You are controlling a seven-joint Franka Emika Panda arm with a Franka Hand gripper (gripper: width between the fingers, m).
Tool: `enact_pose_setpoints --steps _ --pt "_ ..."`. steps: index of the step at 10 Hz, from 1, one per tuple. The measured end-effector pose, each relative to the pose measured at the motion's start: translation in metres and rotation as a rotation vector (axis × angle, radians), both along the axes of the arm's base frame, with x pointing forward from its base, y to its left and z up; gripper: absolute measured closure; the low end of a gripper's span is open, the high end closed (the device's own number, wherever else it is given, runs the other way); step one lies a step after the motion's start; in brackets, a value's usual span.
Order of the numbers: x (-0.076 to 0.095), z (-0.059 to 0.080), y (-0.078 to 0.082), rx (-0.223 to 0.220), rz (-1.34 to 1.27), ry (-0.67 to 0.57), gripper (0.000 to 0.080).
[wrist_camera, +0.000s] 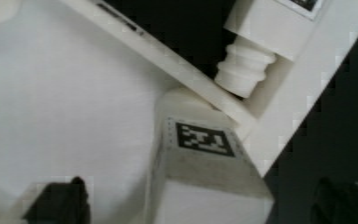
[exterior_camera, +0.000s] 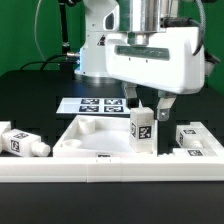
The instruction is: Assemble one leg
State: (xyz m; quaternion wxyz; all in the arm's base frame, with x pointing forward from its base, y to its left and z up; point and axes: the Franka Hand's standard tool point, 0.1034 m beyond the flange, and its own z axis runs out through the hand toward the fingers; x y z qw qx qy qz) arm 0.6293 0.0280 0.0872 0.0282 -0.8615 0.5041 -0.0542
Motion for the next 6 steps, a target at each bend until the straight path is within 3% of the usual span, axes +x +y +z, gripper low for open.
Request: enact_pose_setpoints --steps 4,6 --pt "-0.0006 -0.0012 -0.0026 -0.039 0.282 0.005 0.0151" --pt "0.0000 -0.0019 -0.0071 -0.094 0.556 0.014 0.0151"
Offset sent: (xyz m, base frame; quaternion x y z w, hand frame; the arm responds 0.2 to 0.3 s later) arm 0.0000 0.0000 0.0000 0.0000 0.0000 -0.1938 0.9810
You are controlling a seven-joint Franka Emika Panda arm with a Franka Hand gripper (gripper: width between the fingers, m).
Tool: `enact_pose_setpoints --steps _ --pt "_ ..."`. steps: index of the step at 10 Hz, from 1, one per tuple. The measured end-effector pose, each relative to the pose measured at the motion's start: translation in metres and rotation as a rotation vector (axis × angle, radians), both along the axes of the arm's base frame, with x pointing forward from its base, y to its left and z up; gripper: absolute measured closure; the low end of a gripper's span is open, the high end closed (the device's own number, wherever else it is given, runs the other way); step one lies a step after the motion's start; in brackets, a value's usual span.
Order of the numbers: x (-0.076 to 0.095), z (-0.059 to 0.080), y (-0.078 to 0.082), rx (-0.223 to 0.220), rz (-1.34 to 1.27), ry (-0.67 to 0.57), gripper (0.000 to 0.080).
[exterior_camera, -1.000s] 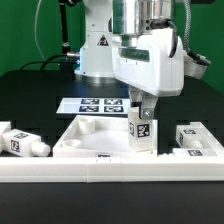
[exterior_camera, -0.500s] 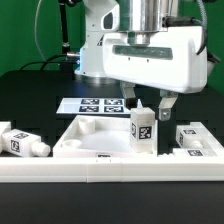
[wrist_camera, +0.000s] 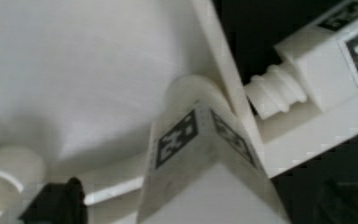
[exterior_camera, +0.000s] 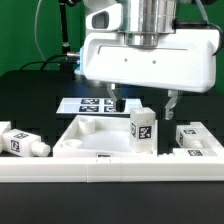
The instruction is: Assemble one leg
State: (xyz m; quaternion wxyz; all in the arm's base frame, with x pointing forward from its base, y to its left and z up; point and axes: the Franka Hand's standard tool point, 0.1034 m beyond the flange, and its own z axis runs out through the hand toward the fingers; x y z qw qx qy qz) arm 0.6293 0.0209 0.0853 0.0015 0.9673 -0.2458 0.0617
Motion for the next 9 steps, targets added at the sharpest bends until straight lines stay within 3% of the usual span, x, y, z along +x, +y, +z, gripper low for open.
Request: enact_pose_setpoints --steps 5,7,8,9 --pt "0.0017 0.0006 -0.0064 -0.069 0.375 0.011 0.0151" --pt "0.0016 0.0006 -0.0063 -0.082 0.414 0.015 0.0151" --pt "0.0020 0.0009 -0.0061 -0.081 0.408 0.014 0.0283" --pt "0.0020 0.0009 -0.0062 -0.081 0.407 0.015 0.0283"
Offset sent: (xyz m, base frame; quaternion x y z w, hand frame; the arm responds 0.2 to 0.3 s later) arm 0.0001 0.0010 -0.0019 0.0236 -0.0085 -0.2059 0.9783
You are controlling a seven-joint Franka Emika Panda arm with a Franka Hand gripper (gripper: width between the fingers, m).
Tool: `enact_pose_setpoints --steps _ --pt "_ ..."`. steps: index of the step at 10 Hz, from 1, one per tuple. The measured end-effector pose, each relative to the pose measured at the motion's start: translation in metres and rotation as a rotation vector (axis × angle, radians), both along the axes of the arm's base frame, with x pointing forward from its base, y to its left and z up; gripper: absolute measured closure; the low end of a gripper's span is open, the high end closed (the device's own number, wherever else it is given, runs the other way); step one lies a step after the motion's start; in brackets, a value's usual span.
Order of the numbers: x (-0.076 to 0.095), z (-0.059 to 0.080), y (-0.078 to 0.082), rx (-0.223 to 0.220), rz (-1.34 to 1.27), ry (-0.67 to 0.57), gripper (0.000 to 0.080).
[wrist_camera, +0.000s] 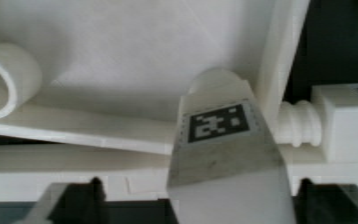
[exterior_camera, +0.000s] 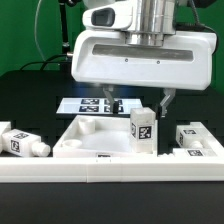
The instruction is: Assemble one leg
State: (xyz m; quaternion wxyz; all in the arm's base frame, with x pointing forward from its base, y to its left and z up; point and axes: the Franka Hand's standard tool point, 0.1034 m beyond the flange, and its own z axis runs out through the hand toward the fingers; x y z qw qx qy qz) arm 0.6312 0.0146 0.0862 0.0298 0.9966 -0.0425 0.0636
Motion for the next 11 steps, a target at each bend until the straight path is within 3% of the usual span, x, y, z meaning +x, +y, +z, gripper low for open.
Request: enact_pose_setpoints --steps 2,6,11 --pt "0.0000 0.0000 0.0000 0.005 -0.037 -0.003 0.0516" --pt "0.0001 0.0004 -0.0010 0.041 -0.301 -0.019 0.0515" --pt "-0.0021 0.0002 -0.0027 0.141 -0.854 -0.039 0.0515"
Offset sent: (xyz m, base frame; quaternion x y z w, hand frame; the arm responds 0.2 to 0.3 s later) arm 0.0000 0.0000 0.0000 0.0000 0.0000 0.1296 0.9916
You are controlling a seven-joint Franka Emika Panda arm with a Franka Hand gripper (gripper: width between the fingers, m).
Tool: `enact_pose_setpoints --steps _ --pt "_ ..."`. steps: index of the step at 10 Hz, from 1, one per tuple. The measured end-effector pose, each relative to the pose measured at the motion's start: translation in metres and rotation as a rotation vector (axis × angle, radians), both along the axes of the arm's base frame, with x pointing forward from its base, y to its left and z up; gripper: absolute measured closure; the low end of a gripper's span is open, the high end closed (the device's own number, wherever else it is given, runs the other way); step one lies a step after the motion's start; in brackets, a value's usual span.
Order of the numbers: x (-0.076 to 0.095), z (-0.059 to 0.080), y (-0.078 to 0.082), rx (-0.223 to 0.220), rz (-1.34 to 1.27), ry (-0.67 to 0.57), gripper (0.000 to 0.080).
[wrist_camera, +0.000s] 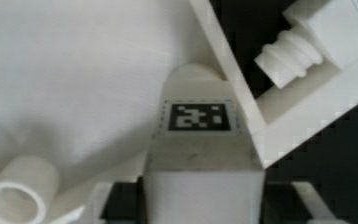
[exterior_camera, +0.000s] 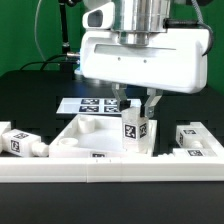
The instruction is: Assemble one leg
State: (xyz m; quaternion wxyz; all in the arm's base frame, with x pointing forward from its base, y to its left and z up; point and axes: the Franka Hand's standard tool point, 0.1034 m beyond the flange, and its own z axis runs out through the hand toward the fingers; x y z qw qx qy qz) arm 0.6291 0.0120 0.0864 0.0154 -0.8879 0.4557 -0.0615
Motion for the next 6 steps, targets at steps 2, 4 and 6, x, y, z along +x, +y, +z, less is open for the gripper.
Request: enact_pose_setpoints --steps 2,4,6 --pt "-0.0005 -0.0001 0.0007 0.022 -0.164 0.003 0.0515" --pt "-0.0007 -0.0001 0.0025 0.046 -0.358 0.002 0.0515" --pt "-0.0009 0.0000 0.0032 0.057 -0.438 0.009 0.0515"
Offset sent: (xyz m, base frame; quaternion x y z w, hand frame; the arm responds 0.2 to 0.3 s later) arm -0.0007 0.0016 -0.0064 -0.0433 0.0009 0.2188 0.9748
